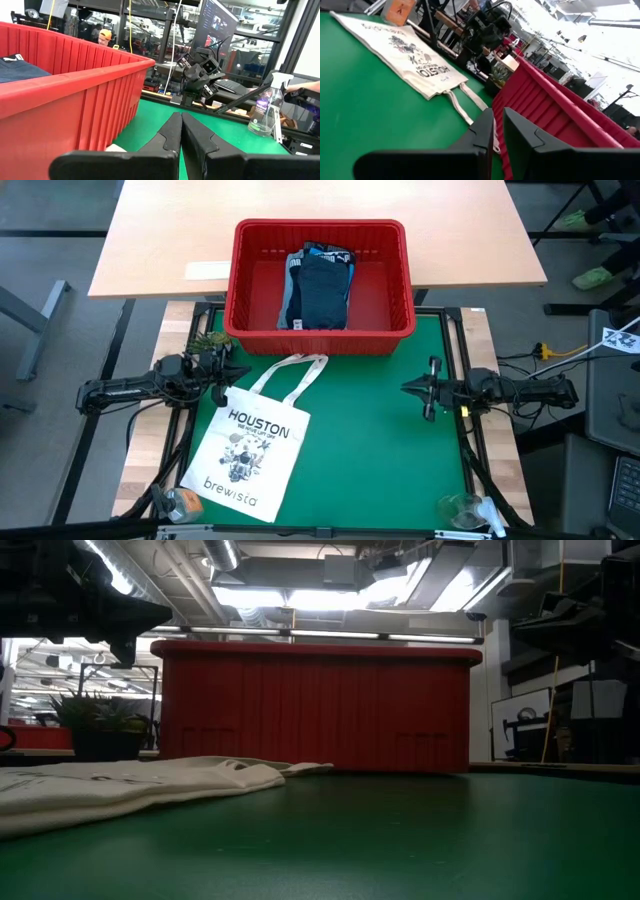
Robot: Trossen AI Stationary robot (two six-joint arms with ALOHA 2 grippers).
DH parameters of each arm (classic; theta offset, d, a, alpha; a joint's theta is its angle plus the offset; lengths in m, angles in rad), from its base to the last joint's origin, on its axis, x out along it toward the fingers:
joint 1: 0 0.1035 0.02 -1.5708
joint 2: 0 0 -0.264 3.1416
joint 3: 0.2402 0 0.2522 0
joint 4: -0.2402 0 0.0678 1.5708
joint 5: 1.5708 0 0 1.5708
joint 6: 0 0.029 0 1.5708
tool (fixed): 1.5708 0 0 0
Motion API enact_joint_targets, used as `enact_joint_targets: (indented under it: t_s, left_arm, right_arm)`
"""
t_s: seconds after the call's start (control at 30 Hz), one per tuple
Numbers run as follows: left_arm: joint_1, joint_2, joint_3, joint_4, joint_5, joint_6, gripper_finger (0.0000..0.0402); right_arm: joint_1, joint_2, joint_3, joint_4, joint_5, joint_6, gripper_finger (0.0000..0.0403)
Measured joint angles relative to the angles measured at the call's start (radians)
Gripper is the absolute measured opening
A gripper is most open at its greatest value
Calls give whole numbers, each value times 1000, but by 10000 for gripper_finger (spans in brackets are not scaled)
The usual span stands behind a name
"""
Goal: Fold Laundry from Bin
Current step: Return to Home Position
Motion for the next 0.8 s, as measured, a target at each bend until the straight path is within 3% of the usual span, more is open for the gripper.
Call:
enact_joint_targets:
  t_s: [0.8]
  left_arm:
    - [0, 0, 0, 0, 0, 0, 4]
  right_arm:
    - [0, -19, -1, -7, -61, 9, 44]
